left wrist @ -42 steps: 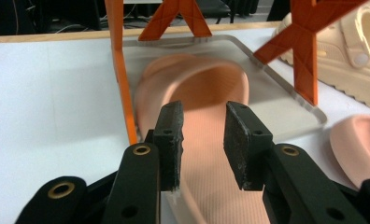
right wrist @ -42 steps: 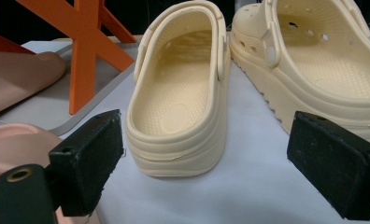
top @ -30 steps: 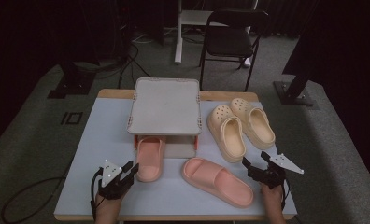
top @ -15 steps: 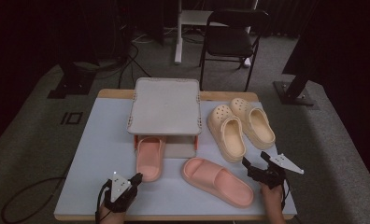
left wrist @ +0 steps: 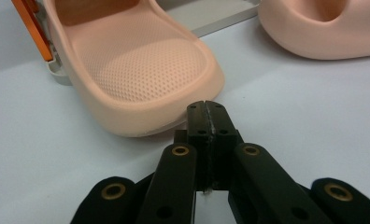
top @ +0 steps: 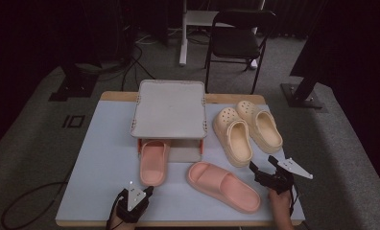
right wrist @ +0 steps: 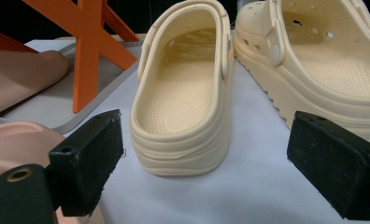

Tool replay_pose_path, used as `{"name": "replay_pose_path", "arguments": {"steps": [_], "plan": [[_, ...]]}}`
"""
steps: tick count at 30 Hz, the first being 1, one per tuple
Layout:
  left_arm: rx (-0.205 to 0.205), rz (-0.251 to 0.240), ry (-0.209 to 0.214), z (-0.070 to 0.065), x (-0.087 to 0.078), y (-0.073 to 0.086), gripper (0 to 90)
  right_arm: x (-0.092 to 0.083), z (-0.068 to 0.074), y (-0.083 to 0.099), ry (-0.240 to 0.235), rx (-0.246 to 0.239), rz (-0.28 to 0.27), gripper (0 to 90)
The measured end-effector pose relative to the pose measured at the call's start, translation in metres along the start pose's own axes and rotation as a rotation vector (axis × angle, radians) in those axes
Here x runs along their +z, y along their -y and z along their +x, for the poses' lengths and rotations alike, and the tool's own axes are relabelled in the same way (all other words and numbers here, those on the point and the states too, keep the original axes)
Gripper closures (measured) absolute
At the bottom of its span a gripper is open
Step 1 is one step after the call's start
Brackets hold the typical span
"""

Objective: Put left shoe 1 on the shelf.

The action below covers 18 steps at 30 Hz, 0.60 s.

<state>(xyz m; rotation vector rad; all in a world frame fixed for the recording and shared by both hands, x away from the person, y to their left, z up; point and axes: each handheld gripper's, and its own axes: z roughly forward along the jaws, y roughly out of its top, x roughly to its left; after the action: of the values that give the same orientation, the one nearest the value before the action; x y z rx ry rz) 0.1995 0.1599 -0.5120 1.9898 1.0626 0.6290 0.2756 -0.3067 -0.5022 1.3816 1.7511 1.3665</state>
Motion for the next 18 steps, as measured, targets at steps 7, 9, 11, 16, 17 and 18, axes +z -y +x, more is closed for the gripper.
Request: {"name": "replay_pose_path", "arguments": {"steps": [7,9,11,16,17,18], "plan": [[-0.004,0.002,-0.013,0.004,0.007,-0.005,89.8,0.000,-0.001,0.000,0.001,0.003,0.001,10.1],[-0.009,0.000,-0.018,0.006,0.010,-0.008,89.9,0.000,-0.001,0.000,0.000,0.003,0.000,10.1],[-0.011,-0.001,-0.025,0.008,0.014,-0.009,89.9,0.001,-0.001,0.000,0.000,0.001,0.000,10.1],[-0.008,0.006,-0.036,0.012,0.021,-0.013,89.9,0.000,-0.001,0.000,0.001,0.003,0.000,10.2],[-0.012,0.006,-0.040,0.014,0.022,-0.014,89.9,0.000,-0.001,0.000,0.001,0.004,-0.001,10.2],[-0.012,0.009,-0.045,0.016,0.024,-0.015,89.9,0.000,-0.002,0.000,0.002,0.003,0.000,10.2]]}}
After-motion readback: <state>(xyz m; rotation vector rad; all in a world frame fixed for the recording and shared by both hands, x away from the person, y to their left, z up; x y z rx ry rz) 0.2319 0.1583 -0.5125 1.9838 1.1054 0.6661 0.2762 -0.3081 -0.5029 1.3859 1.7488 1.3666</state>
